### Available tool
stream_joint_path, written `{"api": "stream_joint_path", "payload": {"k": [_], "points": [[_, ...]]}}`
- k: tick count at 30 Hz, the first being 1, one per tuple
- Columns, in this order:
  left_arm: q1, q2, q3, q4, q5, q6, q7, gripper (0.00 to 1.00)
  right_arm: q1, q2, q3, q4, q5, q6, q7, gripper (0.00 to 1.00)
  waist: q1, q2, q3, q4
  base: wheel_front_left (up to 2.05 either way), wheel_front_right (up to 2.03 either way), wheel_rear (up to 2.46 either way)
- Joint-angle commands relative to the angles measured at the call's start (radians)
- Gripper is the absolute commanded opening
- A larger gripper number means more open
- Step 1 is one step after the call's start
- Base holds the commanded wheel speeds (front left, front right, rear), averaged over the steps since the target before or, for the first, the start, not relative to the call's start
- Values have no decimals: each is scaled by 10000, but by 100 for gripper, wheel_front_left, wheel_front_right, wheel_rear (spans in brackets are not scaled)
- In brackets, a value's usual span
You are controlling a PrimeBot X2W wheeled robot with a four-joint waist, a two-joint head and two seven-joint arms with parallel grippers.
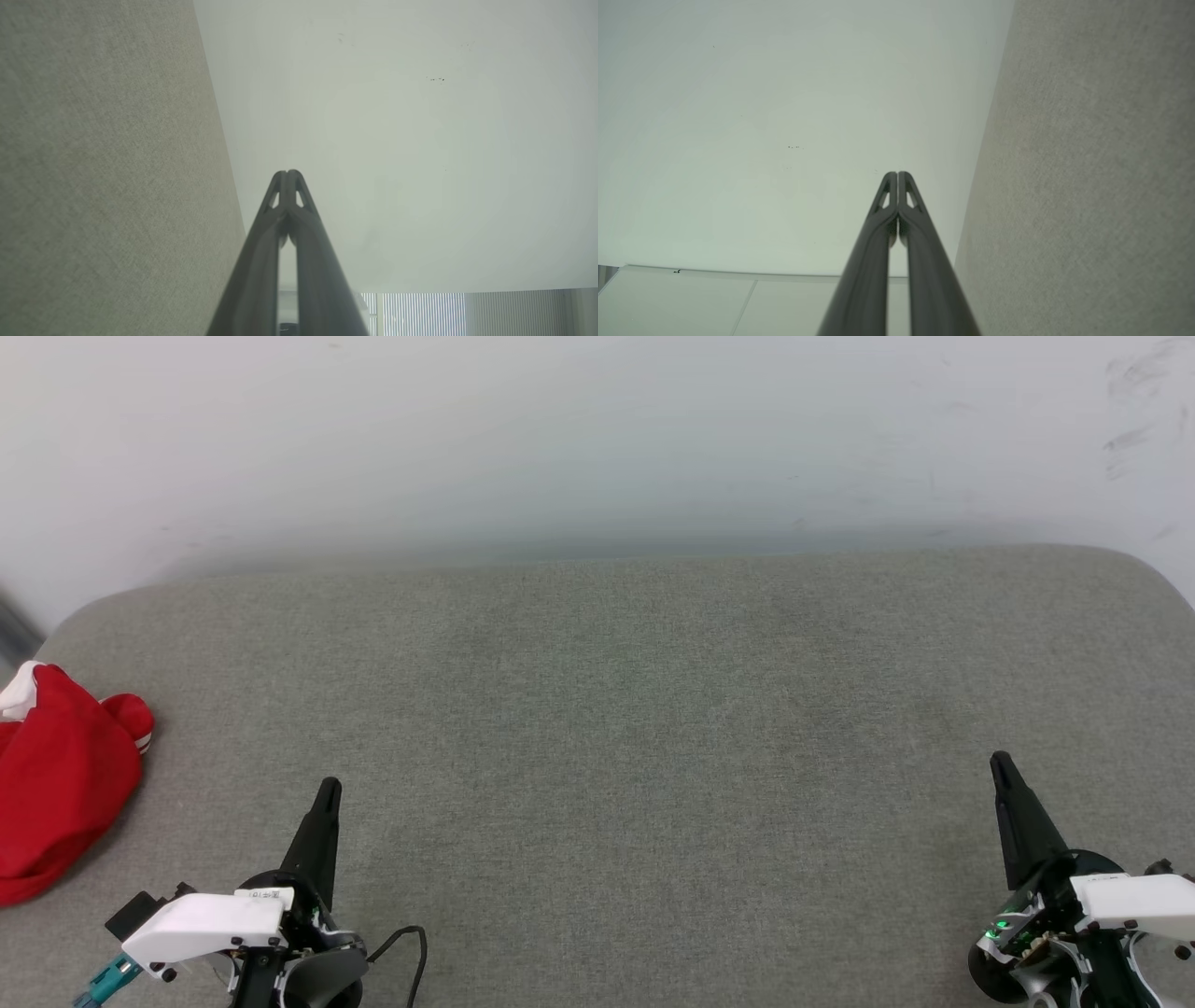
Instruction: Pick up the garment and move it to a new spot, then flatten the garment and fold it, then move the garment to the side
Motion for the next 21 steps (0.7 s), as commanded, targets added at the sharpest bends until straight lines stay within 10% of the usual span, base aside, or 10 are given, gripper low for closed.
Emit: {"api": "stream_joint_path", "payload": {"k": [1,21], "points": [[-74,-11,24,0,16,-18,12,0,-119,32,6,7,-44,-3,5,0,0,0,0,0,0,0,0],[-74,-11,24,0,15,-18,11,0,-120,32,7,7,-44,-3,4,0,0,0,0,0,0,0,0]]}}
